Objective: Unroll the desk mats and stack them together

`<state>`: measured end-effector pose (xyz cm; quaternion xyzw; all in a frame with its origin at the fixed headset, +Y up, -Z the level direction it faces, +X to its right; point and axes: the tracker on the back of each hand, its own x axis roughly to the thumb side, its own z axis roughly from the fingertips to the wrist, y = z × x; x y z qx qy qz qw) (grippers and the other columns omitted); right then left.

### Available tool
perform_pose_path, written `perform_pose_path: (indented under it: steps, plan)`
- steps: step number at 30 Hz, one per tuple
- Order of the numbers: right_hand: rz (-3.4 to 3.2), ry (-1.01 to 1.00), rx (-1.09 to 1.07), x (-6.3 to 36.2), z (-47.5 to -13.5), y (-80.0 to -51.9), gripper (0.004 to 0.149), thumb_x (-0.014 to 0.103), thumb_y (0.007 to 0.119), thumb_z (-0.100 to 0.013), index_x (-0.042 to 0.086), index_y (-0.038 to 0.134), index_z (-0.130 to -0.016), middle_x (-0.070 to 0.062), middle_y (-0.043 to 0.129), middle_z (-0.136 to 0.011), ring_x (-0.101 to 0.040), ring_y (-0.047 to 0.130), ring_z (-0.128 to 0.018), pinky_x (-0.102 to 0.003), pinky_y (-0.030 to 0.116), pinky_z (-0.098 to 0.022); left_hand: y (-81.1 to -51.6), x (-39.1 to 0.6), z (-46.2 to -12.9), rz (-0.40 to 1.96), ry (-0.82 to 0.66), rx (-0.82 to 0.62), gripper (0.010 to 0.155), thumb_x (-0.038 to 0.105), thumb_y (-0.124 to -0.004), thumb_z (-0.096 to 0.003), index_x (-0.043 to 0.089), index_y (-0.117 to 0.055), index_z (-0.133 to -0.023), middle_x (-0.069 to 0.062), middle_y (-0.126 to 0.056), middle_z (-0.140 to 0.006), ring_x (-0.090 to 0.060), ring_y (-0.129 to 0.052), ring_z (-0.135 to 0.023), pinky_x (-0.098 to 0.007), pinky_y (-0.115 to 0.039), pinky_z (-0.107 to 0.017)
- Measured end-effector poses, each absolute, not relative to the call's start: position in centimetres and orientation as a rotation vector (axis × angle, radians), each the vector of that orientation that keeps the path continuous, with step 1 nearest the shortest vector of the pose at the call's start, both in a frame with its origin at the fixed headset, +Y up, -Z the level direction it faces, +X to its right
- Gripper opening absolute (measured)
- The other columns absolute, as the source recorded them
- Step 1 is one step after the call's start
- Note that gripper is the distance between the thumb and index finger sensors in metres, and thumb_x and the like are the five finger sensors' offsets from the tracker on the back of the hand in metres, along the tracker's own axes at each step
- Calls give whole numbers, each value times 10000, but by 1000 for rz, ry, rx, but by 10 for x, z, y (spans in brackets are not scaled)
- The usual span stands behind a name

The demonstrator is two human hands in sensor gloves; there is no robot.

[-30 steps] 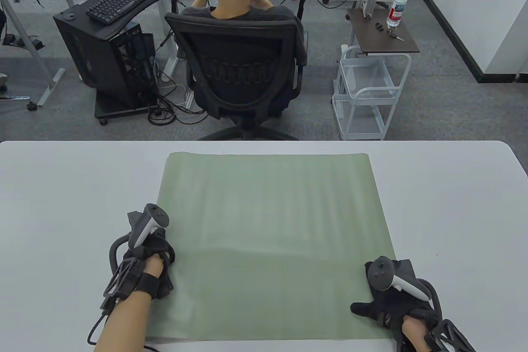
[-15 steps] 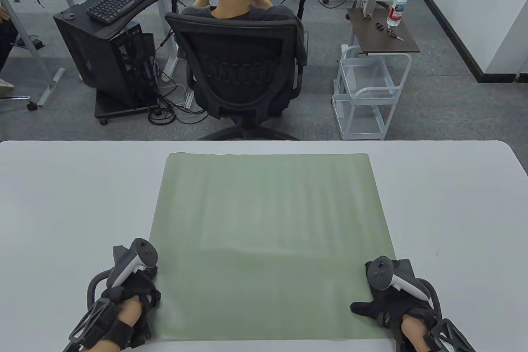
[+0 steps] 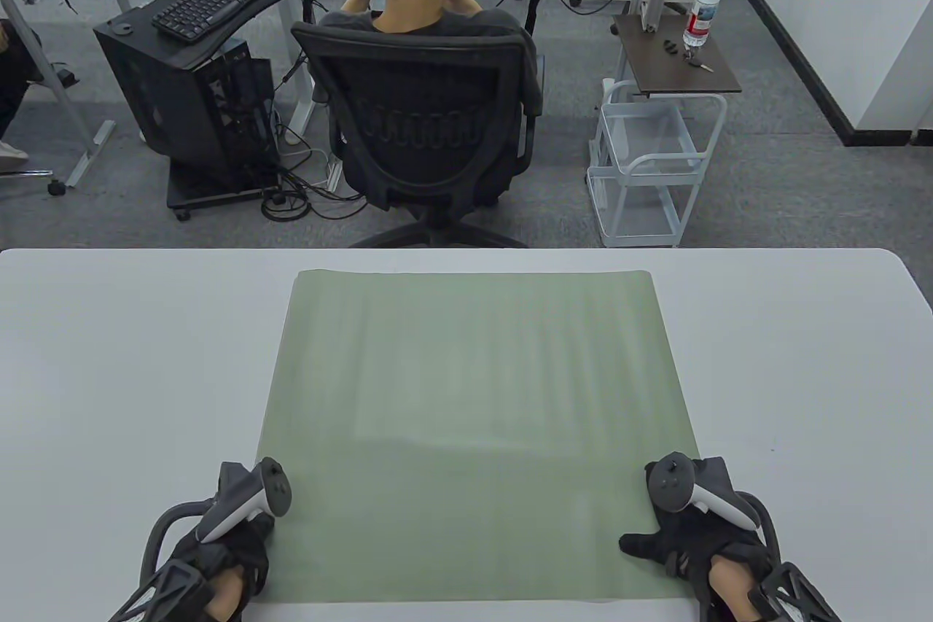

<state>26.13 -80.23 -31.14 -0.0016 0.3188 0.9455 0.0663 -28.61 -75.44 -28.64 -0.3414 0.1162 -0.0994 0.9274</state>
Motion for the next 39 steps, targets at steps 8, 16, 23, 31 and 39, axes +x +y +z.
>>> perform_pose_path:
  steps: [8, 16, 23, 31, 39]
  plan:
    - [2855, 958, -6, 261, -311, -802, 1041, 725, 623, -356, 224, -51, -971, -117, -177, -1016, -440, -125, -935, -607, 91, -687, -758, -285, -283, -255, 193, -662, 716, 402, -962, -314, 432, -545, -896, 77, -971, -664, -230, -1061, -521, -445, -886, -428]
    - [2856, 956, -4, 261, -311, -802, 1041, 724, 623, -356, 222, -49, -971, -117, -175, -1017, -441, -124, -935, -608, 92, -687, -758, -279, -280, -397, 127, -592, 730, 462, -966, -274, 453, -564, -883, 83, -967, -652, -223, -1048, -530, -446, -874, -444]
    - [2854, 958, -5, 261, -311, -802, 1042, 723, 626, -356, 221, -48, -972, -119, -175, -1017, -441, -124, -935, -608, 92, -688, -757, -276, -281, -481, 76, -592, 726, 498, -984, -241, 446, -604, -858, 73, -882, -797, -244, -992, -650, -465, -833, -513]
    - [2870, 958, 21, 262, -310, -792, 1087, 706, 741, -340, 222, 36, -1010, -136, -105, -1056, -511, -42, -951, -650, 157, -690, -758, -281, -278, -424, -14, -563, 752, 544, -978, -201, 374, -652, -857, -51, -572, -1079, -355, -774, -912, -528, -720, -621]
    - [2985, 998, 68, 258, -292, -776, 1249, 535, 1077, -168, 248, 217, -1027, -171, 102, -1098, -635, 263, -974, -714, 396, -678, -768, -274, -270, -405, -104, -660, 993, 598, -973, -165, 203, -512, -949, -207, -529, -1086, -413, -785, -919, -549, -722, -626]
